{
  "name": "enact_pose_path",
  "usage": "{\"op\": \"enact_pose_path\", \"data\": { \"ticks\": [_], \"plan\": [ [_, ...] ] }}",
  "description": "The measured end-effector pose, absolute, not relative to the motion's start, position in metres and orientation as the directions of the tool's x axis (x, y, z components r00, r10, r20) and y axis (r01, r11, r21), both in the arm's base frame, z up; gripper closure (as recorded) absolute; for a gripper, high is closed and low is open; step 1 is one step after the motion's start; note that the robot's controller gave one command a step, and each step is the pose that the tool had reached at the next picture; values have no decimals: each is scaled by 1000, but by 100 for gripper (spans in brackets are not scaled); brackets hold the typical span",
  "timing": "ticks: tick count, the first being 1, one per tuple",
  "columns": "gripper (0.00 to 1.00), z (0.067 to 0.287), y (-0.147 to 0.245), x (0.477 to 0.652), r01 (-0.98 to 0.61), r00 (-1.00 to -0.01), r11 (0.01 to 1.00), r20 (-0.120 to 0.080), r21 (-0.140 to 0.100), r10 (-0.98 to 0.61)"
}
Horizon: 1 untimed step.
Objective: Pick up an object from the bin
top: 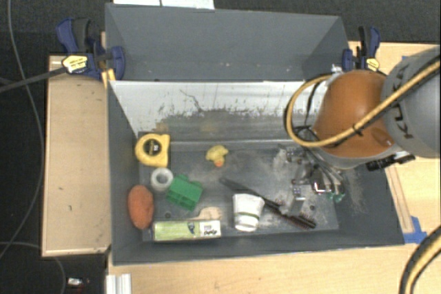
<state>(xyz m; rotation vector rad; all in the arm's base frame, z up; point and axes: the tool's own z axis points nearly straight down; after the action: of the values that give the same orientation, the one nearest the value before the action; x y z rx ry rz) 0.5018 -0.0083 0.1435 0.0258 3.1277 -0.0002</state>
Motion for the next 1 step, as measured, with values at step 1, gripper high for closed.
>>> {"op": "enact_pose_path", "data": {
  "ticks": [1],
  "plan": [
    [0, 92, -29, 476, 122, -992, 993, 4, -1, 122]
  ]
}}
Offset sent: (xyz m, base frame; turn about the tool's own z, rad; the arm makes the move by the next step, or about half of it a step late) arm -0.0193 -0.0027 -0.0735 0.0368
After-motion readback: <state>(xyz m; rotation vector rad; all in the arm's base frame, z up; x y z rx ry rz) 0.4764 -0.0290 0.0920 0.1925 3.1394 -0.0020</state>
